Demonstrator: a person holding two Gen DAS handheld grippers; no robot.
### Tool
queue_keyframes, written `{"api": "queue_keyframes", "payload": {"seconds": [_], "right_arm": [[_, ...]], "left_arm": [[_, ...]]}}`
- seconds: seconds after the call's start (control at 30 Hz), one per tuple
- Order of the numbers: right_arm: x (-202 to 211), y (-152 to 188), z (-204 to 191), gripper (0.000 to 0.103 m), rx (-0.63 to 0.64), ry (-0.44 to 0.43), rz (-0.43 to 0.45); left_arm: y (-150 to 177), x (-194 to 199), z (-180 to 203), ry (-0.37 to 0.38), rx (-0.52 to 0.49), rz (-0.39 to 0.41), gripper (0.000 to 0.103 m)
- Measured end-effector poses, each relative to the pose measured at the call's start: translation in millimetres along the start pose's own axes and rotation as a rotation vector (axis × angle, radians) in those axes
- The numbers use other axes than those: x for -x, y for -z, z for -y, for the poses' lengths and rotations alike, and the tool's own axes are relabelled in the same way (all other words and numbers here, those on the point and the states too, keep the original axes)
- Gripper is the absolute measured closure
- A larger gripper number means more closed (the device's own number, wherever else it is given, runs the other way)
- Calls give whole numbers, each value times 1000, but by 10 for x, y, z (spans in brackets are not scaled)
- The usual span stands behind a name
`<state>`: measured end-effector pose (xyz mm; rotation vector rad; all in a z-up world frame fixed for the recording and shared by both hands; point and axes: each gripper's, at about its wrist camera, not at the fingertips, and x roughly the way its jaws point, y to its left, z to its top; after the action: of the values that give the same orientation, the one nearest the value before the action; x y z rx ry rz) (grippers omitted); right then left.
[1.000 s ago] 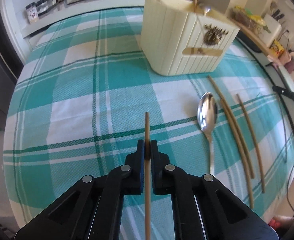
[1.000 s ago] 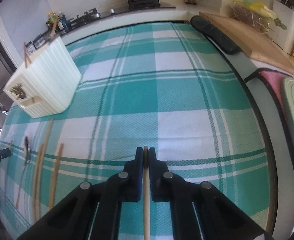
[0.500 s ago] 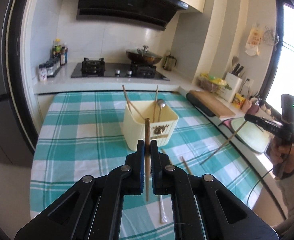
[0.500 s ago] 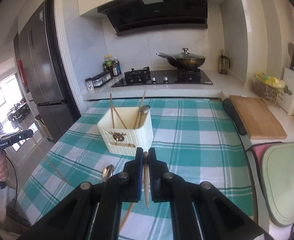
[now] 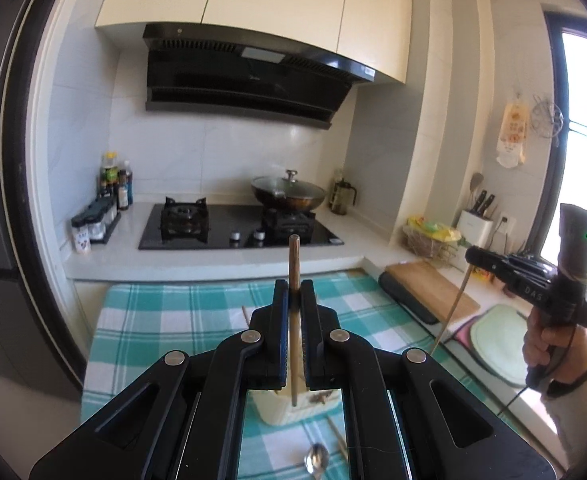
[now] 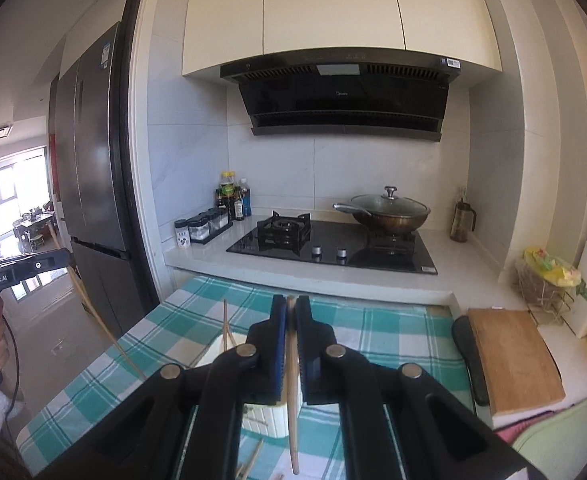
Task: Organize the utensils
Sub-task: 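Carry both chopsticks over the cream holder and open both tools to drop them in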
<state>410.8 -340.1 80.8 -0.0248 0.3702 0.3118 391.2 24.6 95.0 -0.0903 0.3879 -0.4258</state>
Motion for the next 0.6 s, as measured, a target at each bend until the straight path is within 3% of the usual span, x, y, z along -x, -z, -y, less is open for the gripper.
{"api": "queue_keyframes", "payload": {"seconds": [0.13, 0.27, 0.6], "right_arm": [[-164, -212, -71, 98, -5, -16, 68], [-470, -185, -91, 98, -36, -46, 80], [-1580, 412, -68, 98, -93, -33, -198]], "left_arm": [[-111, -421, 39, -44, -10, 13, 99], [54, -930, 17, -56, 10, -55, 99], [784, -1817, -152, -46, 79, -358, 99]]}}
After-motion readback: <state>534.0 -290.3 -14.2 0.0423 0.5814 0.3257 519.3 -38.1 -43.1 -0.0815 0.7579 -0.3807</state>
